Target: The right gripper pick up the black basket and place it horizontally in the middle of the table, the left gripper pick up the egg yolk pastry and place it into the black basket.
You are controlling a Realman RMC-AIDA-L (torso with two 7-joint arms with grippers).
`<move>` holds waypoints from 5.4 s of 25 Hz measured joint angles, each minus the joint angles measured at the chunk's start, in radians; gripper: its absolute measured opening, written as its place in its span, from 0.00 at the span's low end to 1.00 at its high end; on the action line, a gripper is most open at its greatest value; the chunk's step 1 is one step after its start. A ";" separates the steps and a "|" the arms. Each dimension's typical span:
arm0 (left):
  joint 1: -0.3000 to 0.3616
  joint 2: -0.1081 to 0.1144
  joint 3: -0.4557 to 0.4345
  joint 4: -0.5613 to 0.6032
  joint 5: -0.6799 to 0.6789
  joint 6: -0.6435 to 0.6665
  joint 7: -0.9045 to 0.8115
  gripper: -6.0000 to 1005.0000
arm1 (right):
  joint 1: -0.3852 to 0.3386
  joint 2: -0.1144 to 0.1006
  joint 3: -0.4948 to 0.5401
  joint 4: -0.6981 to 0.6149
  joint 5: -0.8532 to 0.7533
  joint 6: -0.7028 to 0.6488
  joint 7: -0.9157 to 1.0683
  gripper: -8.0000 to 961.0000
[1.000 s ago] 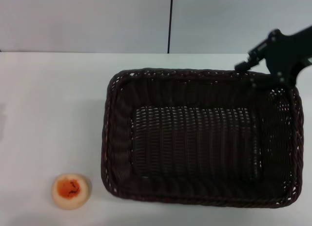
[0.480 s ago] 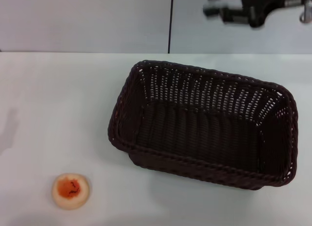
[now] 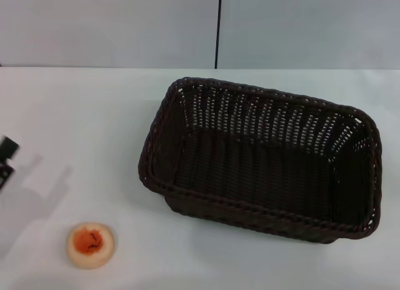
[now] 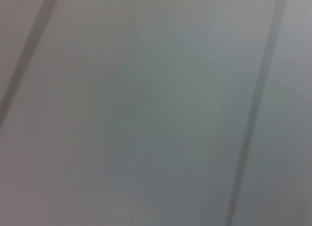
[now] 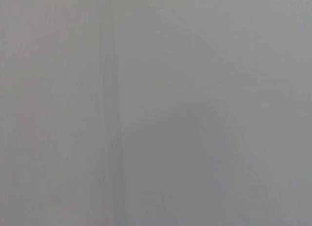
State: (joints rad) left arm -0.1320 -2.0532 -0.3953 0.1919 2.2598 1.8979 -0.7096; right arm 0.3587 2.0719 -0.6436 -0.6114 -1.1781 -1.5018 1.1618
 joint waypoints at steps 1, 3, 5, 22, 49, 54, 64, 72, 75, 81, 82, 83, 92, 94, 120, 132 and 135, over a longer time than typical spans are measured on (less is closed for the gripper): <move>0.000 0.000 0.041 0.014 0.000 -0.003 0.028 0.67 | -0.023 0.000 0.009 0.057 0.059 -0.006 -0.033 0.32; 0.001 -0.002 0.128 0.044 -0.001 -0.027 0.062 0.67 | -0.059 0.001 0.028 0.168 0.162 -0.025 -0.112 0.32; 0.001 -0.003 0.194 0.060 0.000 -0.058 0.069 0.67 | -0.082 0.002 0.046 0.271 0.253 -0.044 -0.199 0.32; 0.042 -0.004 0.412 0.064 0.001 -0.183 0.055 0.67 | -0.093 0.002 0.325 0.411 0.307 -0.002 -0.289 0.32; 0.029 -0.005 0.499 0.056 -0.001 -0.205 0.043 0.13 | -0.083 0.002 0.318 0.420 0.298 0.006 -0.291 0.32; 0.009 -0.005 0.409 0.040 -0.023 -0.081 0.003 0.06 | -0.080 0.002 0.317 0.430 0.293 0.008 -0.291 0.32; -0.162 -0.011 0.256 -0.132 -0.029 -0.038 0.008 0.05 | -0.081 0.002 0.317 0.453 0.256 0.008 -0.291 0.32; -0.303 -0.016 0.400 -0.183 -0.010 -0.154 -0.003 0.05 | -0.090 0.002 0.314 0.464 0.255 0.009 -0.291 0.32; -0.312 -0.016 0.410 -0.202 -0.010 -0.194 -0.014 0.10 | -0.090 0.002 0.312 0.470 0.254 0.009 -0.291 0.32; -0.301 -0.016 0.403 -0.222 -0.016 -0.192 0.010 0.20 | -0.085 0.001 0.303 0.473 0.254 0.010 -0.291 0.32; -0.293 -0.014 0.390 -0.222 -0.021 -0.171 0.013 0.22 | -0.083 0.001 0.303 0.473 0.254 0.010 -0.291 0.32; -0.293 -0.014 0.390 -0.222 -0.021 -0.171 0.013 0.25 | -0.083 0.001 0.303 0.473 0.254 0.010 -0.291 0.32; -0.147 -0.009 -0.018 -0.214 -0.025 -0.031 0.049 0.62 | -0.082 0.000 0.316 0.468 0.266 0.011 -0.290 0.32; -0.124 -0.009 -0.089 -0.215 -0.025 -0.022 0.051 0.63 | -0.085 0.000 0.320 0.466 0.267 0.011 -0.288 0.32; -0.015 -0.013 -0.505 -0.231 -0.021 -0.012 0.041 0.19 | -0.090 -0.001 0.383 0.463 0.269 0.008 -0.280 0.32; -0.017 -0.012 -0.504 -0.256 -0.017 -0.003 0.039 0.40 | -0.072 -0.003 0.383 0.463 0.269 0.009 -0.280 0.32; -0.018 -0.012 -0.500 -0.259 -0.016 0.009 0.039 0.46 | -0.071 -0.003 0.383 0.463 0.269 0.009 -0.280 0.32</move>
State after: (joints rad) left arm -0.1498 -2.0655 -0.8948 -0.0676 2.2442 1.9065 -0.6703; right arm 0.2873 2.0692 -0.2607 -0.1488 -0.9095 -1.4924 0.8818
